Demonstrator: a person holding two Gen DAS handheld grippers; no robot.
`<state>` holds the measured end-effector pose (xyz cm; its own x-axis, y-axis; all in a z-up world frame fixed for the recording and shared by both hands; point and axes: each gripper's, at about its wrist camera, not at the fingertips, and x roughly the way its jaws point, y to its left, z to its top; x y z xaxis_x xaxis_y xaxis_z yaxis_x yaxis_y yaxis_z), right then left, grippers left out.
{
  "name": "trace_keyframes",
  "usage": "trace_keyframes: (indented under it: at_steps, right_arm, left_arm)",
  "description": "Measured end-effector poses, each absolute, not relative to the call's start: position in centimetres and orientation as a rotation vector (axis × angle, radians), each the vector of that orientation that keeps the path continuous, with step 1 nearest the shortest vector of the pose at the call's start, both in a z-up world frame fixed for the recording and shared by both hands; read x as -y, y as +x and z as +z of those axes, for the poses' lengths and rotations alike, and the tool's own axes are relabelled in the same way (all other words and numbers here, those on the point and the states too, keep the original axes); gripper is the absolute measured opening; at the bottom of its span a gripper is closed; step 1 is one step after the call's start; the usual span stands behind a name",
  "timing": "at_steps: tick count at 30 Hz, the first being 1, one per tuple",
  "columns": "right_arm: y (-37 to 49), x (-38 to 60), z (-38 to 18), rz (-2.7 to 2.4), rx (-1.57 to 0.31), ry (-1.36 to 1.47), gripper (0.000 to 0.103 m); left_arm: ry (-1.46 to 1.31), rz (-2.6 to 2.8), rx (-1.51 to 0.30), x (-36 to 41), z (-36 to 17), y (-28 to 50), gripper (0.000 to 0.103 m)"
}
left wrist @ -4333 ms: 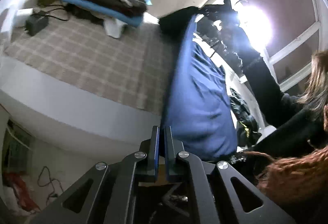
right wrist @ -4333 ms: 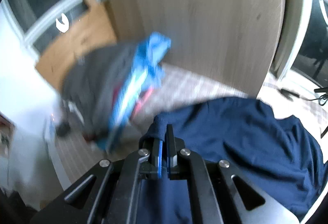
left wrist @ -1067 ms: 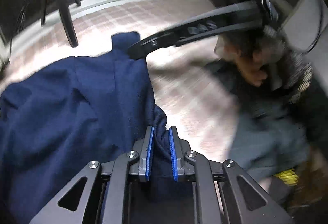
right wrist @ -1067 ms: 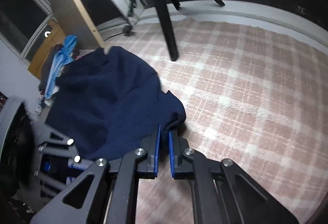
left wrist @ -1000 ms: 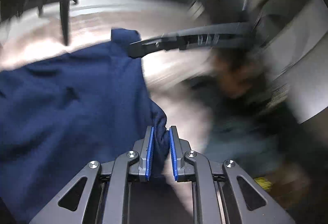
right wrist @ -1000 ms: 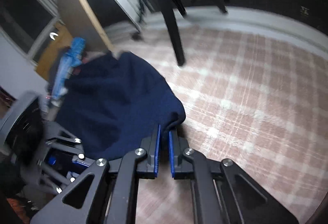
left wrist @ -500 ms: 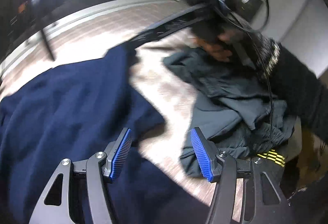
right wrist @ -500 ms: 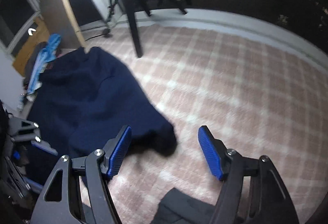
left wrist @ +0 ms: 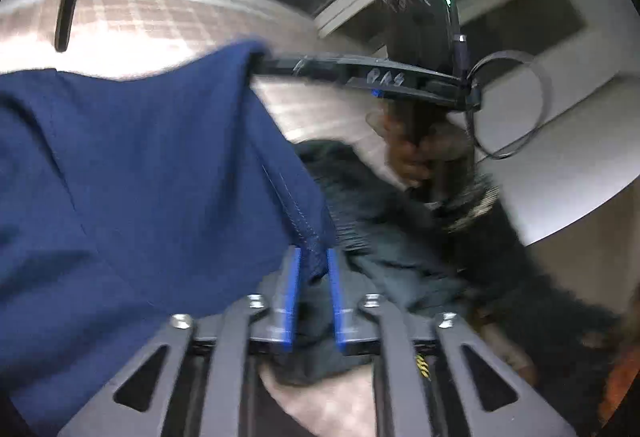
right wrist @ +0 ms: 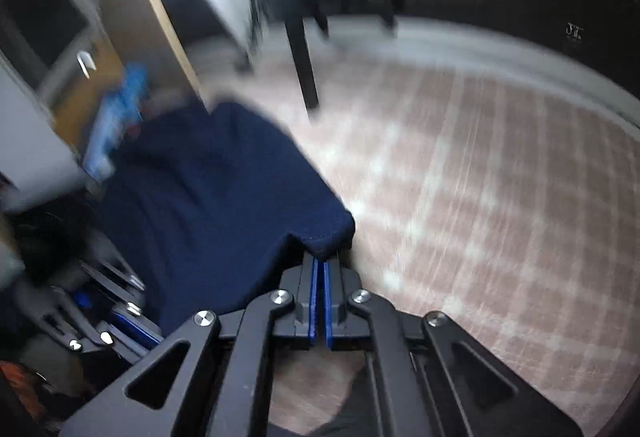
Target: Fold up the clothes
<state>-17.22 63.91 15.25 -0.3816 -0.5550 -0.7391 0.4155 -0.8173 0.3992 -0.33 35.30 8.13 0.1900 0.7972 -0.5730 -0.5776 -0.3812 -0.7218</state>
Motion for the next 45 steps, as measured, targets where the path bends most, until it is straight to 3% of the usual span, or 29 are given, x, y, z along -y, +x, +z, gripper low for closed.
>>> trace_keyframes:
  at_steps: [1, 2, 3, 4, 11, 19, 21, 23, 24, 25, 28, 30, 31, 33, 34, 38, 45]
  right_arm:
    - [-17.3, -64.4, 15.8, -2.239, 0.213, 1.24, 0.012]
    - [-17.5, -64.7, 15.8, -2.274, 0.194, 1.26, 0.022]
    - [-17.7, -64.8, 15.6, -2.307, 0.16, 1.298, 0.044]
    - [-17.9, -65.0, 15.2, -2.331, 0.144, 1.326, 0.048]
    - [-19.0, -63.5, 11.0, -2.251, 0.218, 1.428, 0.048]
    - [-22.6, -58.4, 8.6, -2.286, 0.057, 1.385, 0.048]
    - [-22.3, -57.5, 8.5, -2.301, -0.022, 1.37, 0.048]
    - [-22.0, -57.4, 8.4, -2.299, -0.025, 1.38, 0.02]
    - [-21.9, -57.4, 8.3, -2.298, -0.026, 1.384, 0.003]
    - [-21.8, -57.6, 8.3, -2.298, -0.009, 1.39, 0.003]
    - [-20.2, -59.0, 10.1, -2.327, 0.052, 1.344, 0.003]
    - [-18.0, -60.8, 12.5, -2.364, 0.115, 1.259, 0.003]
    - [-17.3, -61.8, 13.0, -2.389, 0.134, 1.265, 0.003]
    - [-16.3, -63.3, 12.9, -2.423, 0.158, 1.336, 0.003]
    - [-15.8, -64.0, 12.9, -2.439, 0.17, 1.372, 0.003]
    - [-15.3, -64.8, 11.9, -2.524, 0.055, 1.551, 0.014]
    - [-11.9, -67.7, 16.0, -2.502, 0.342, 1.35, 0.017]
  left_arm:
    - [-1.318, 1.525, 0.202, -35.1, 7.8, -0.3, 0.059]
    - [-1.365, 1.574, 0.122, -35.2, 7.3, -0.1, 0.063]
    - [-1.398, 1.593, 0.066, -35.3, 6.8, 0.1, 0.063]
    - [-1.406, 1.596, 0.036, -35.4, 6.7, 0.5, 0.063]
    - [-1.325, 1.693, -0.058, -35.3, 7.9, 2.8, 0.063]
    - [-1.192, 1.849, -0.28, -39.7, 8.6, 3.7, 0.063]
    - [-1.206, 1.847, -0.345, -40.6, 7.6, 3.7, 0.059]
    - [-1.173, 1.849, -0.397, -40.8, 6.8, 4.1, 0.04]
    - [-1.128, 1.857, -0.423, -40.8, 6.8, 4.5, 0.024]
    - [-1.122, 1.86, -0.434, -40.8, 6.8, 4.5, 0.006]
    - [-1.205, 1.764, -0.212, -39.6, 7.8, 3.3, 0.004]
    - [-1.151, 1.738, -0.078, -38.6, 9.7, 3.6, 0.005]
    - [-1.131, 1.73, -0.058, -38.4, 10.2, 3.7, 0.011]
    - [-1.148, 1.712, -0.081, -38.6, 10.3, 3.8, 0.037]
    - [-1.204, 1.715, -0.119, -38.9, 9.6, 3.6, 0.06]
    - [-1.334, 1.741, -0.106, -36.7, 8.8, 2.8, 0.061]
    - [-1.283, 1.888, 0.019, -25.0, 16.2, 7.4, 0.061]
